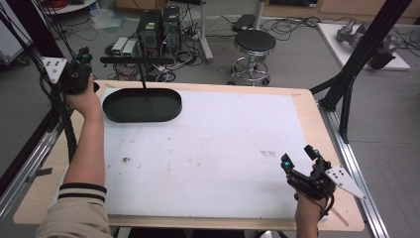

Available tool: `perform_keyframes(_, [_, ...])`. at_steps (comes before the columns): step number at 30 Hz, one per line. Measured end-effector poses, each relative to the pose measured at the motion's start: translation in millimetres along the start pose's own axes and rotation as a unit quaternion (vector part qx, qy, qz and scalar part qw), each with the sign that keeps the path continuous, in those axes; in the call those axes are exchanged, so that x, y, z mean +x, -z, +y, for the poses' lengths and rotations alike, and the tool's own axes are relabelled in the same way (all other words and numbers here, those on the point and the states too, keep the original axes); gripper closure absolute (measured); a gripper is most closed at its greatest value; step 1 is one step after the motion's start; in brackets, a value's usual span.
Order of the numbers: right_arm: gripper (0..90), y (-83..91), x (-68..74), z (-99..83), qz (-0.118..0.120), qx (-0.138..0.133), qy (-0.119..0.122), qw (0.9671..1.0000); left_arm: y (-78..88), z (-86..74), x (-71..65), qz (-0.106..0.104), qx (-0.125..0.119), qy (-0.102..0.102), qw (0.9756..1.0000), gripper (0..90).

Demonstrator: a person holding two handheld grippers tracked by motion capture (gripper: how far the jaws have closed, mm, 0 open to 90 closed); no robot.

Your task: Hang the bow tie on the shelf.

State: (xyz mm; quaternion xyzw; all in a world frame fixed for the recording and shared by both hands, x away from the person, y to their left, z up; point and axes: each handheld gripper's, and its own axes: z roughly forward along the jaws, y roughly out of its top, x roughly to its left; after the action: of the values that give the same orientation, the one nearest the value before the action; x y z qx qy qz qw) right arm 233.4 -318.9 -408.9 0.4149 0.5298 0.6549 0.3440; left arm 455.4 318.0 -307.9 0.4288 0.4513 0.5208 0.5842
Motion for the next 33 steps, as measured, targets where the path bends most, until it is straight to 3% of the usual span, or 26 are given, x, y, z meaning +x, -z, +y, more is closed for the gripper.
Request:
perform_keyframes(3, [8.7, -0.9, -0.9, 0.2, -0.001, 0.001, 0.001, 1.0000, -7.2, -11.5, -3.0, -0.003, 0.014, 0.008, 0.9999, 87.8])
perform_keyframes(5, [8.7, -0.7, 0.0, -0.2, -0.001, 0.003, 0.000, 1.0000, -13.4, -22.4, -5.3, -0.006, 0.027, 0.025, 0.9993, 87.8])
perform_keyframes(12, [8.7, 0.1, -2.4, -1.3, -0.006, 0.002, 0.000, 1.0000, -23.2, -33.9, -13.0, -0.026, 0.038, 0.022, 0.9987, 87.8])
perform_keyframes(15, [8.7, -2.3, -2.9, -2.6, -0.009, 0.007, -0.004, 0.9999, -25.7, -32.3, -17.3, -0.033, 0.039, 0.002, 0.9987, 87.8])
perform_keyframes(23, [8.7, -0.5, -1.9, -3.1, -0.008, 0.010, -0.001, 0.9999, -22.6, -16.5, -0.1, -0.037, 0.014, 0.029, 0.9988, 87.8])
perform_keyframes(33, [8.7, -0.2, -3.4, -3.9, -0.011, 0.013, -0.002, 0.9999, -19.5, -12.3, 11.4, -0.014, 0.014, 0.014, 0.9997, 87.8])
